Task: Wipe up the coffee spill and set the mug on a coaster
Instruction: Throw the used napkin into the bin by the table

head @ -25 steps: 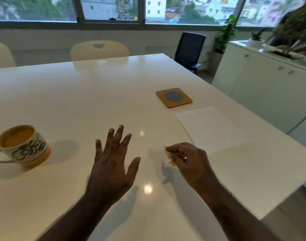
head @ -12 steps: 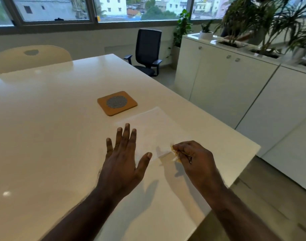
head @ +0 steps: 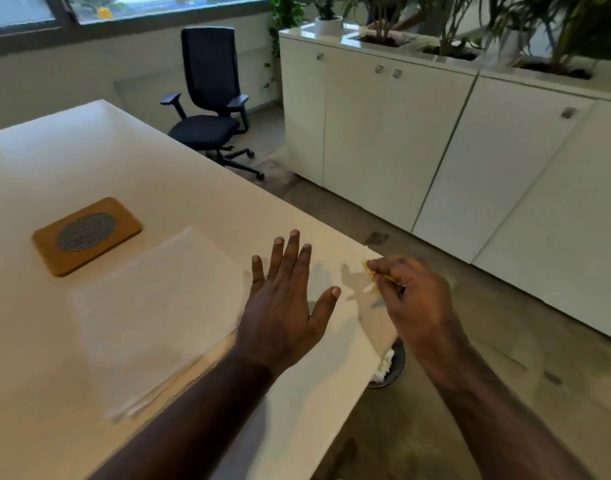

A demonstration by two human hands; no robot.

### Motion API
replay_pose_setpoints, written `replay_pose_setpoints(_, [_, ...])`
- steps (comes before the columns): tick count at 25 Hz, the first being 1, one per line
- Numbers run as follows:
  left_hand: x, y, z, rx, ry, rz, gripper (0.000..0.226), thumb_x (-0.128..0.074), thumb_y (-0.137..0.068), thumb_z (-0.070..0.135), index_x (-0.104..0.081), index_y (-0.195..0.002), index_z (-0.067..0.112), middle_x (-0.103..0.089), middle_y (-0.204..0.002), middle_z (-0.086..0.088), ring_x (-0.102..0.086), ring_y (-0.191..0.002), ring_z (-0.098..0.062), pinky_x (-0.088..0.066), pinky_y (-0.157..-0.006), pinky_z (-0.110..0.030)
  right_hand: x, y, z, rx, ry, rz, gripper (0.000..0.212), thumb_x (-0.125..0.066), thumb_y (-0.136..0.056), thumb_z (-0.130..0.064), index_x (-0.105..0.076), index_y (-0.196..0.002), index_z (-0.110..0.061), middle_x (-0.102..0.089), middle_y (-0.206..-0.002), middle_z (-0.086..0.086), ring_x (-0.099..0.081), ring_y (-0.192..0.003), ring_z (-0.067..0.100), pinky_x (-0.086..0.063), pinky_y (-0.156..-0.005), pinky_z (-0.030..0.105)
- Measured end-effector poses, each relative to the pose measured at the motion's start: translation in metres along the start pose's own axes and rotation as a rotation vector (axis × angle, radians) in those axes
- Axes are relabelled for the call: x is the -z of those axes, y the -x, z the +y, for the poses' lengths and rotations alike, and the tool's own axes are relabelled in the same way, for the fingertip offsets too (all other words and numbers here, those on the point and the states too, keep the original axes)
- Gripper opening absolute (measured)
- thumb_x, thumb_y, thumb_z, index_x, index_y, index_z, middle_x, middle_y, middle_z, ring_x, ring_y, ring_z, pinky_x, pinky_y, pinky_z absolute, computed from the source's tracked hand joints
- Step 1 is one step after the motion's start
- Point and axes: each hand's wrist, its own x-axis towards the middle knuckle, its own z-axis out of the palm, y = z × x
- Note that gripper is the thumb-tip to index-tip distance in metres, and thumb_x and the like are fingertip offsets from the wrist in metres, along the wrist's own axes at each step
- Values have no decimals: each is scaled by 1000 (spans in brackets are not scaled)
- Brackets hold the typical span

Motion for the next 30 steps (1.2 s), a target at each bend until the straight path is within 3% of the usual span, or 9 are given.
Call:
replay_pose_setpoints(4, [-29, -39, 37, -59, 34, -83, 80, -13, -90, 69, 1, -155, 23, 21, -160, 4, 23, -146, -13, 12, -119, -41, 32, -28, 49, -78, 35, 78, 23, -62, -90, -11, -70, -111, -18, -62, -104, -9, -60, -92, 5, -49, -83, 15])
replay_pose_setpoints(10, [-60, -78, 69, -85, -4, -142, 77, -13, -91, 67, 8, -153, 27, 24, -159, 6, 27, -145, -13, 17, -116, -43, 59, -56, 125, -199, 60, 168, 23, -64, -89, -11, -70, -111, -16, -61, -104, -6, -60, -88, 3, -42, -74, 0])
replay_pose_setpoints(12, [-67, -82, 73, -80, -11, -165, 75, -15, -91, 66, 8, -153, 31, 24, -159, 9, 28, -145, -14, 16, -117, -46, 57, -63, 157, -261, 101, 155, 23, -64, -89, -13, -69, -112, -15, -61, -105, -5, -59, -88, 6, -39, -70, 2])
replay_pose_setpoints(15, [-72, -85, 73, -62, -54, -197, 73, -14, -91, 65, 8, -152, 33, 24, -159, 9, 28, -145, -14, 14, -118, -50, 42, -67, 207, -334, 179, 52, 28, -56, -92, -12, -66, -118, -13, -60, -111, 2, -56, -88, 10, -40, -73, 12])
replay_pose_setpoints(19, [-74, -86, 71, -52, -100, -230, 75, -2, -86, 69, 5, -153, 35, 23, -159, 8, 29, -144, -13, 13, -119, -50, 7, -61, 258, -377, 237, -139, 34, -46, -96, -8, -59, -126, -14, -55, -112, 5, -49, -76, 7, -34, -60, 13])
replay_pose_setpoints(24, [-71, -87, 72, -31, -117, -254, 79, 5, -82, 71, 6, -152, 36, 23, -159, 11, 30, -143, -9, 13, -119, -49, -34, -55, 285, -583, 277, -302, 32, -50, -94, -13, -56, -124, -22, -56, -121, 3, -55, -93, 16, -52, -77, 34])
replay_pose_setpoints(30, [-66, -88, 79, 7, -113, -274, 86, 17, -74, 77, 12, -150, 39, 29, -155, 15, 36, -139, -5, 16, -118, -46, -60, -68, 297, -683, 305, -415, 48, -58, -92, -28, -44, -138, -25, -50, -139, 3, -50, -121, 24, -45, -92, 38])
